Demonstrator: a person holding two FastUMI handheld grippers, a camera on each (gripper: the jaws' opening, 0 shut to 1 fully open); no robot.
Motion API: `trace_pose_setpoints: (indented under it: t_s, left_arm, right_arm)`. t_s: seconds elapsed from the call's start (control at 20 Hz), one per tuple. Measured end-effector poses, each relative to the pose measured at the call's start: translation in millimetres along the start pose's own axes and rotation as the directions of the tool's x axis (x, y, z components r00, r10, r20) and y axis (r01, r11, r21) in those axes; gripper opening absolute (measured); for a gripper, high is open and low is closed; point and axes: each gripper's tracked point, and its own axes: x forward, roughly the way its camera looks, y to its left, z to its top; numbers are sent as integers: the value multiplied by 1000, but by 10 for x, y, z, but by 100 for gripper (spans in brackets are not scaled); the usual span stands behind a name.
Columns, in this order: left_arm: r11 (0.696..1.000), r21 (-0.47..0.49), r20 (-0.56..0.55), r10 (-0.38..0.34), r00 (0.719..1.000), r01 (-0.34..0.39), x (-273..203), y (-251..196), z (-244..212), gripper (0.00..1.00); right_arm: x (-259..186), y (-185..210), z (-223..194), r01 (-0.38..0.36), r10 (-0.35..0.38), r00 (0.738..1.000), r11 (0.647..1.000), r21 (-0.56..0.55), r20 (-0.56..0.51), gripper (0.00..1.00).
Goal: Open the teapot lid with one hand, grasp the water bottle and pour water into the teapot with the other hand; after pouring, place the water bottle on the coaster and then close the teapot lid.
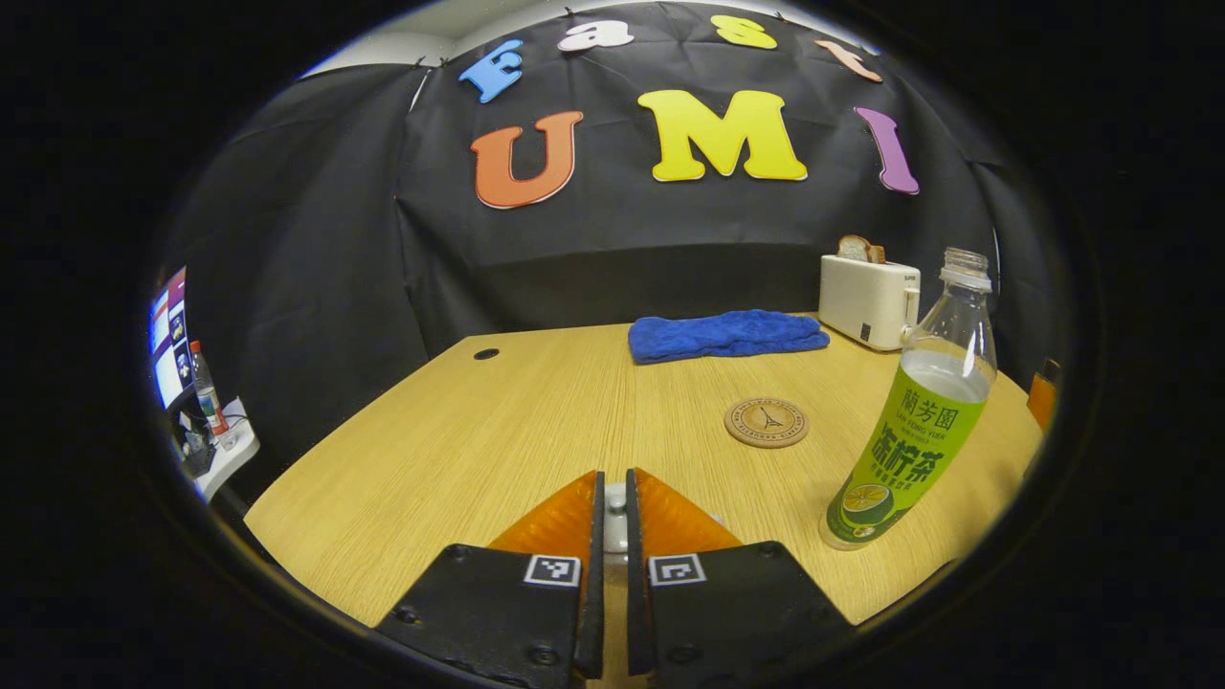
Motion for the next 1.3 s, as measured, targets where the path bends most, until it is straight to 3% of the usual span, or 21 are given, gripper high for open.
trace_pose_setpoints:
  t_s: [0.3,0.65,0.9,1.05,1.3]
  left_arm:
    - [1000,-15,37,-14,999,15,-18,24,45,3]
    - [998,-42,117,-50,992,56,-250,43,301,3]
    - [995,-65,166,-65,984,76,-462,86,364,3]
    - [992,-89,182,-67,981,84,-529,138,377,3]
    - [991,-100,229,-61,971,86,-657,287,502,3]
  right_arm:
    - [-28,109,-33,-45,45,999,999,-1,1,95]
    - [-177,659,-74,-236,236,972,972,-16,-8,96]
    - [-188,1074,-140,-317,315,948,948,-24,-48,97]
    - [-86,1340,-67,-349,348,937,937,-34,-40,95]
    - [272,1611,-129,-329,324,943,942,-69,-69,97]
